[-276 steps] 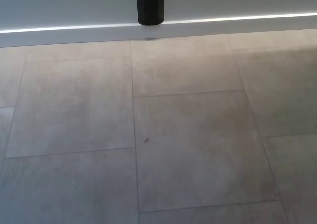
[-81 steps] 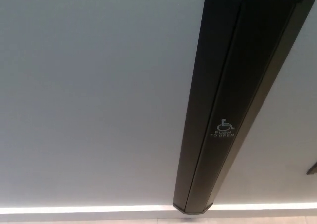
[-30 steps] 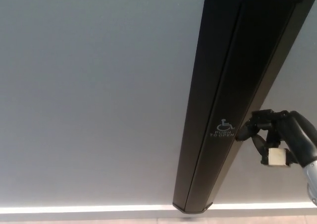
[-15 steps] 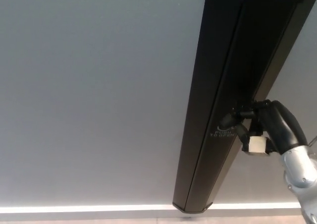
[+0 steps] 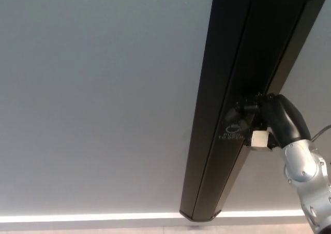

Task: The robot walks towards an open gate button and uses its right fist to press it and open the gates

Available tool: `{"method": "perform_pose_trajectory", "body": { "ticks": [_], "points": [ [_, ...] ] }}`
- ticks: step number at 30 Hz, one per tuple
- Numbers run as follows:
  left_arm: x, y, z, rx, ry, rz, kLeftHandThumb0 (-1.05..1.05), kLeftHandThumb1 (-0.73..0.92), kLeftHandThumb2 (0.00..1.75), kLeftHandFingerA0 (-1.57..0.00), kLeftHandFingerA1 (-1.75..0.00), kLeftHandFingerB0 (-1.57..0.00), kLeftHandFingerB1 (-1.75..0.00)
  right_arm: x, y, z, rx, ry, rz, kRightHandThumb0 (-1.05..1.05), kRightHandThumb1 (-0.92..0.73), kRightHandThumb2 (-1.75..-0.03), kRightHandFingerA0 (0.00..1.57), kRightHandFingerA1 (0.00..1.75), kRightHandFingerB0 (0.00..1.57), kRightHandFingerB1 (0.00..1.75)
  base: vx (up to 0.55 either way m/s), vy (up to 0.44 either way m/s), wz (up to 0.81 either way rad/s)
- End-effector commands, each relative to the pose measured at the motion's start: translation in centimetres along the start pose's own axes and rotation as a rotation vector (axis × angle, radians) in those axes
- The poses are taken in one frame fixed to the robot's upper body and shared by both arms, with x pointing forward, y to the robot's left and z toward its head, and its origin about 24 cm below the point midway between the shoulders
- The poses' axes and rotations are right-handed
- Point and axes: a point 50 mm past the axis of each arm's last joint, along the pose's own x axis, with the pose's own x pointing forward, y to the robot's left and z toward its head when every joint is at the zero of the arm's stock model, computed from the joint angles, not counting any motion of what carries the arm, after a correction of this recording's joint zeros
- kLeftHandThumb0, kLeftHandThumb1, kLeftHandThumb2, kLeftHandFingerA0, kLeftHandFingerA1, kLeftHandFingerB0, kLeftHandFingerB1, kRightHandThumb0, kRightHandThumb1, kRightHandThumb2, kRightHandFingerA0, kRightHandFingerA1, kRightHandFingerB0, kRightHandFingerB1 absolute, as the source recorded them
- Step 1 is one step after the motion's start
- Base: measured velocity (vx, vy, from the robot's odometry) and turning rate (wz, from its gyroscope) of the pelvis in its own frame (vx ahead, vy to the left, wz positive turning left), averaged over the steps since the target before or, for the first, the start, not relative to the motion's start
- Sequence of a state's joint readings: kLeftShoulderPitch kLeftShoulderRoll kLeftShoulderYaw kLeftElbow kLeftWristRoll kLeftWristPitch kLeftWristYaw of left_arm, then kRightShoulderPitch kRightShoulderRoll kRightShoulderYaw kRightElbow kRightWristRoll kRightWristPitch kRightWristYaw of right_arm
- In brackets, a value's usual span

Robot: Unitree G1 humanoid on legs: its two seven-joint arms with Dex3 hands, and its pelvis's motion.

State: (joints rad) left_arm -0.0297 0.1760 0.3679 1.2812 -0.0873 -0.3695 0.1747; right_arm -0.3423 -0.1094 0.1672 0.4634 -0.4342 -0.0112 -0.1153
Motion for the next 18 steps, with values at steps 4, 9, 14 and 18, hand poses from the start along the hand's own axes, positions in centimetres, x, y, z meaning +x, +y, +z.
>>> {"method": "perform_pose_trajectory", "body": {
  "ticks": [4, 9, 14, 18],
  "points": [
    [0.0, 0.5, 0.4, 0.002, -0.045, 0.020, -0.06, 0.52, 1.06, -1.07, -0.97, -0.99, -0.71, 2.2, -3.0, 0.9, 0.008, 0.025, -0.121, -0.17, -0.60, -1.04, 0.89, 1.52, 0.93, 1.06, -0.04, 0.007, 0.01],
    [0.0, 0.5, 0.3, -0.011, -0.038, 0.018, -0.04, 0.52, 1.08, -1.08, -0.96, -0.99, -0.69, 3.5, -3.0, 2.5, 0.011, -0.004, -0.124, -0.13, -0.56, -1.05, 0.96, 1.43, 0.98, 1.02, -0.05, 0.004, 0.01],
    [0.0, 0.5, 0.2, -0.003, -0.037, 0.015, -0.03, 0.52, 1.08, -1.07, -0.91, -0.99, -0.67, 4.4, -3.2, 3.7, 0.006, -0.029, -0.125, -0.12, -0.55, -1.03, 0.95, 1.39, 0.98, 1.02, 0.00, 0.000, 0.00],
    [-0.2, 0.5, 0.0, -0.017, -0.039, 0.024, -0.05, 0.51, 1.05, -1.09, -0.98, -1.02, -0.70, 2.7, -2.2, 3.6, 0.100, -0.070, -0.123, -0.10, -0.49, -1.15, 0.97, 1.35, 0.99, 0.99, 0.00, 0.000, 0.00]
  ]
}}
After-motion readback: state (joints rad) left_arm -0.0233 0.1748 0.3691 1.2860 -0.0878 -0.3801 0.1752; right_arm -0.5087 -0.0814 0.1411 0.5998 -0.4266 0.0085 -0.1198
